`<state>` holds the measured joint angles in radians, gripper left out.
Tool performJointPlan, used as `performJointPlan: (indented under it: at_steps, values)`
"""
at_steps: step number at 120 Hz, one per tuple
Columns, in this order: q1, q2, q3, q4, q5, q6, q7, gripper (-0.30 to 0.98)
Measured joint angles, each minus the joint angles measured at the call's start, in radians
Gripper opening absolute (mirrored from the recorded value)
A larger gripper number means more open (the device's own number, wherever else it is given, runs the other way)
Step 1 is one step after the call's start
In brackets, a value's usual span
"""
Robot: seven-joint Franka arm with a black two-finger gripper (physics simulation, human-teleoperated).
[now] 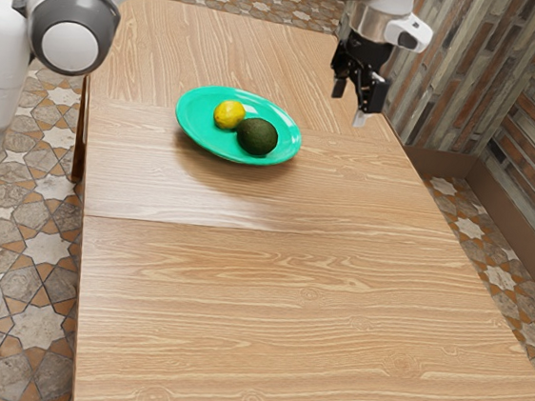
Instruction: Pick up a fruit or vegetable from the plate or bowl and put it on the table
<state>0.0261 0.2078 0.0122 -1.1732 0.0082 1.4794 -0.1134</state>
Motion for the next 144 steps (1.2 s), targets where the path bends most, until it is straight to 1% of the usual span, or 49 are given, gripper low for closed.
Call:
performJointPlan:
  at_steps: [35, 55, 84, 92, 103, 114, 122, 136, 144]
  values:
    - [0.020, 0.003, 0.001, -0.003, 0.013, -0.005, 0.009, 0.68]
    - [0.129, 0.011, 0.002, -0.026, 0.015, -0.020, 0.002, 0.68]
    - [0.204, 0.022, 0.002, -0.060, 0.019, -0.056, -0.010, 0.68]
    - [0.249, 0.044, 0.002, -0.068, 0.020, -0.055, -0.012, 0.68]
    - [0.316, 0.076, 0.002, -0.071, 0.019, -0.045, -0.010, 0.68]
    - [0.359, 0.095, 0.003, -0.072, 0.017, -0.033, -0.011, 0.68]
    - [0.380, 0.104, 0.003, -0.083, 0.017, -0.025, -0.013, 0.68]
    - [0.413, 0.106, 0.004, -0.151, 0.019, 0.016, -0.014, 0.68]
    - [0.418, 0.106, 0.027, -0.187, 0.021, 0.053, -0.008, 0.68]
